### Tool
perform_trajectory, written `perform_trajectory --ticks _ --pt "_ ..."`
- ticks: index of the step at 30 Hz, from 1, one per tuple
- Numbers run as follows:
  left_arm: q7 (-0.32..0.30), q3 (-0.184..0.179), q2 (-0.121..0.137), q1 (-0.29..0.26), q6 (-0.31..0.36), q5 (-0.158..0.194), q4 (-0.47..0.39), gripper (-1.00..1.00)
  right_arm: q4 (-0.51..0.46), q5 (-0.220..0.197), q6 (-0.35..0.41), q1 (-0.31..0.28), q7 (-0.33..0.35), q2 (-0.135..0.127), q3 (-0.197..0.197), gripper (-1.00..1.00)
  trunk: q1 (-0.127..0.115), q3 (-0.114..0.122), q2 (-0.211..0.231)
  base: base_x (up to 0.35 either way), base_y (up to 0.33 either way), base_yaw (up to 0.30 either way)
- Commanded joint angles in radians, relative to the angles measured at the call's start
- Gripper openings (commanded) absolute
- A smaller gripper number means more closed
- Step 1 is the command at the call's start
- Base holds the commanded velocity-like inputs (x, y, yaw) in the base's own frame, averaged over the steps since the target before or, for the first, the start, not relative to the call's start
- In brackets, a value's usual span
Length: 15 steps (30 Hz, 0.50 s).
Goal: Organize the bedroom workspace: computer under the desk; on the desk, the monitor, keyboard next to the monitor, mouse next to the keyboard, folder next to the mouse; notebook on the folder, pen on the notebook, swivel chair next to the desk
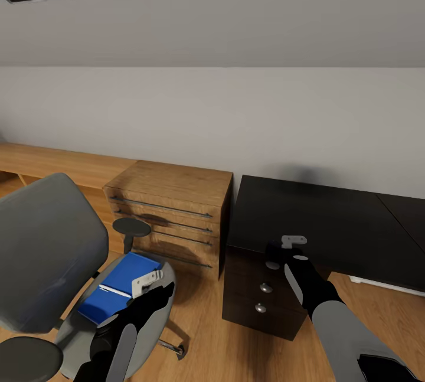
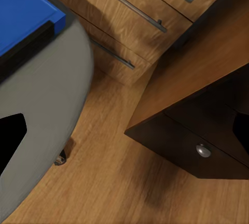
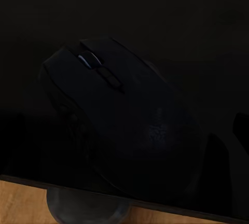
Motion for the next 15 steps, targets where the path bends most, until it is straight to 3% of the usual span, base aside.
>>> perform_trajectory --ticks 1,15 --pt "0.007 0.001 0.0 -0.001 0.005 0.011 0.0 1.0 -0.001 0.01 0.006 0.0 0.002 0.001 -0.005 1.0 0.0 -0.001 -0.001 0.0 0.0 0.0" --pt "0.007 0.002 0.006 -0.001 0.005 0.01 0.01 1.0 0.0 0.011 0.006 0.0 0.001 0.001 -0.005 1.0 0.0 -0.001 -0.001 0.009 0.0 0.0"
